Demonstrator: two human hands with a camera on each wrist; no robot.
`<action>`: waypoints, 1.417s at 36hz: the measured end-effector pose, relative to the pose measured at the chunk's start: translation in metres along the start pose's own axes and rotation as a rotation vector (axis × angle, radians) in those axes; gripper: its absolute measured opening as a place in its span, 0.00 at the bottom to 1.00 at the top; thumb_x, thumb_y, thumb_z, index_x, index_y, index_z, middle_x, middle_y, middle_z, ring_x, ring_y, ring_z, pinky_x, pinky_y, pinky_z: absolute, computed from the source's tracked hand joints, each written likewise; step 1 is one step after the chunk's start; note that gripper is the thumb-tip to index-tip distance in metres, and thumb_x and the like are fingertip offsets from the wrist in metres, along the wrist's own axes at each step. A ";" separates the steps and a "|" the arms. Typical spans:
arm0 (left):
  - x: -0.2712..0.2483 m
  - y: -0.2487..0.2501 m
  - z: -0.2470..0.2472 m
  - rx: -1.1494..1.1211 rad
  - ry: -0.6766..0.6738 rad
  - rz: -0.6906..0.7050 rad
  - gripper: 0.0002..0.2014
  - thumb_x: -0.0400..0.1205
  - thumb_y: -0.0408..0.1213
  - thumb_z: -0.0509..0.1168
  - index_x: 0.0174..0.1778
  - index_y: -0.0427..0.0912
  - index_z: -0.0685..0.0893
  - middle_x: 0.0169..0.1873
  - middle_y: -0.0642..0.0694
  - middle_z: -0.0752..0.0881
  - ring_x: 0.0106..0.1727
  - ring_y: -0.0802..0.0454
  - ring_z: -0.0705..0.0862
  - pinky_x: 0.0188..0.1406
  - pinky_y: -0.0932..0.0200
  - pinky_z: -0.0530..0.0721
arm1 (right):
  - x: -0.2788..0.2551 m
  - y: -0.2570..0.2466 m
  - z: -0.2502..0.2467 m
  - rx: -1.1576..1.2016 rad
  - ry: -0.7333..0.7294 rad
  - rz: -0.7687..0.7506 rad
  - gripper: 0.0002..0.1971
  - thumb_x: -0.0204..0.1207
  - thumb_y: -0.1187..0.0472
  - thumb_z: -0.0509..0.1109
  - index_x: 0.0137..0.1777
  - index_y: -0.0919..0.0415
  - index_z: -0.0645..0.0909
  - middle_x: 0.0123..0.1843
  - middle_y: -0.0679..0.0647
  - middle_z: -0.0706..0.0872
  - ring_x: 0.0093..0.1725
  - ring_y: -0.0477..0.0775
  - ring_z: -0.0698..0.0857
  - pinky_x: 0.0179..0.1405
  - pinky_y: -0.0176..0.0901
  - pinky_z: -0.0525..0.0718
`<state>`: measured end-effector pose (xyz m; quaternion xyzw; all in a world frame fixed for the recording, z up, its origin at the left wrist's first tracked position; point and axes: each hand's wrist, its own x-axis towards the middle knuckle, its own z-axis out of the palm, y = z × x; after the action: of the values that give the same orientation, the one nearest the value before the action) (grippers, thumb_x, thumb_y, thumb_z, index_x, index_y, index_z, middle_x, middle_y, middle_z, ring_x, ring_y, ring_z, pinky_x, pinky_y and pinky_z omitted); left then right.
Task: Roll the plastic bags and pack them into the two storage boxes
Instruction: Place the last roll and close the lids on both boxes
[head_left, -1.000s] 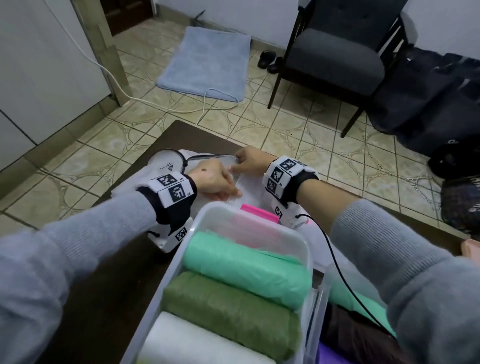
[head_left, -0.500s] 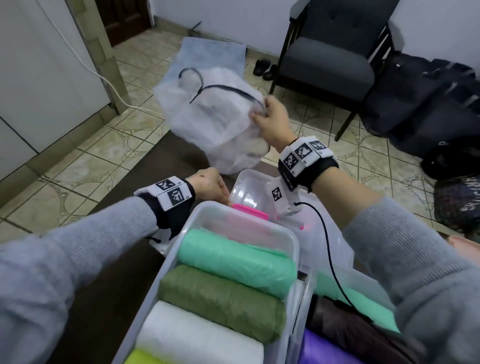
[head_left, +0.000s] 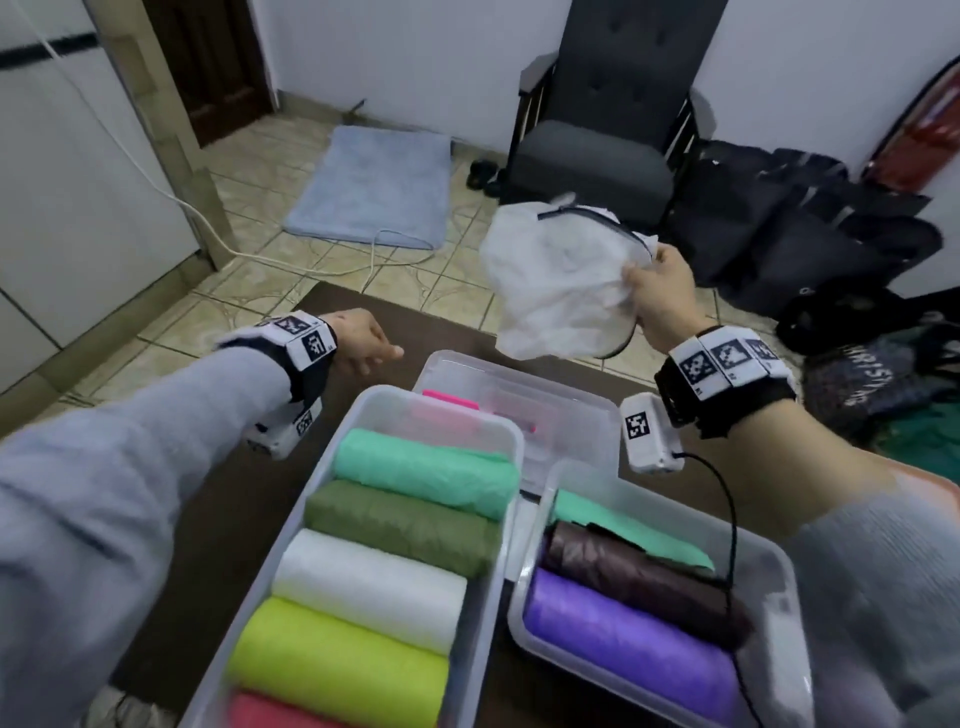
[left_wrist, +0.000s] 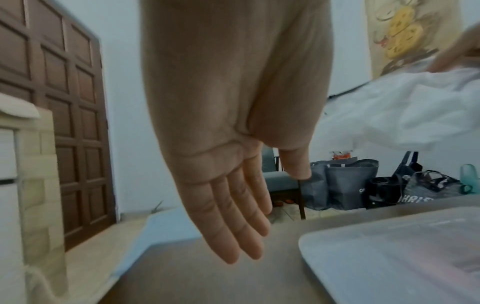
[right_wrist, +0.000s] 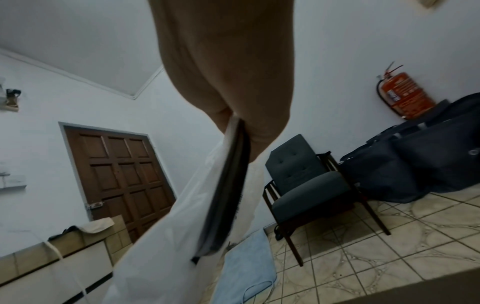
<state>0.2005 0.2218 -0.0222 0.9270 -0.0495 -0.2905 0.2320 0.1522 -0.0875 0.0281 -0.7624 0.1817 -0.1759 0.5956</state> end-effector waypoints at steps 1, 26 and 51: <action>-0.006 0.003 -0.006 0.005 0.034 0.013 0.20 0.81 0.52 0.64 0.55 0.37 0.85 0.49 0.41 0.88 0.46 0.45 0.87 0.41 0.57 0.85 | -0.007 0.000 -0.010 0.012 0.013 0.009 0.14 0.79 0.74 0.58 0.42 0.52 0.70 0.44 0.52 0.79 0.42 0.51 0.81 0.38 0.45 0.82; -0.209 0.258 0.180 0.407 -0.026 0.705 0.27 0.87 0.55 0.48 0.56 0.35 0.81 0.63 0.35 0.81 0.63 0.39 0.78 0.55 0.55 0.72 | -0.270 0.081 -0.287 0.099 0.482 0.152 0.20 0.75 0.76 0.58 0.66 0.64 0.73 0.52 0.57 0.80 0.46 0.54 0.82 0.42 0.44 0.82; -0.245 0.226 0.484 0.542 -0.068 0.710 0.38 0.83 0.65 0.43 0.83 0.49 0.39 0.82 0.42 0.35 0.82 0.41 0.32 0.77 0.38 0.33 | -0.567 0.309 -0.297 -0.379 1.296 0.514 0.19 0.81 0.71 0.53 0.71 0.62 0.71 0.62 0.64 0.72 0.61 0.61 0.76 0.61 0.49 0.74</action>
<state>-0.2646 -0.1174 -0.1426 0.8697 -0.4468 -0.1996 0.0642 -0.5066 -0.1314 -0.2337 -0.5283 0.6994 -0.4126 0.2480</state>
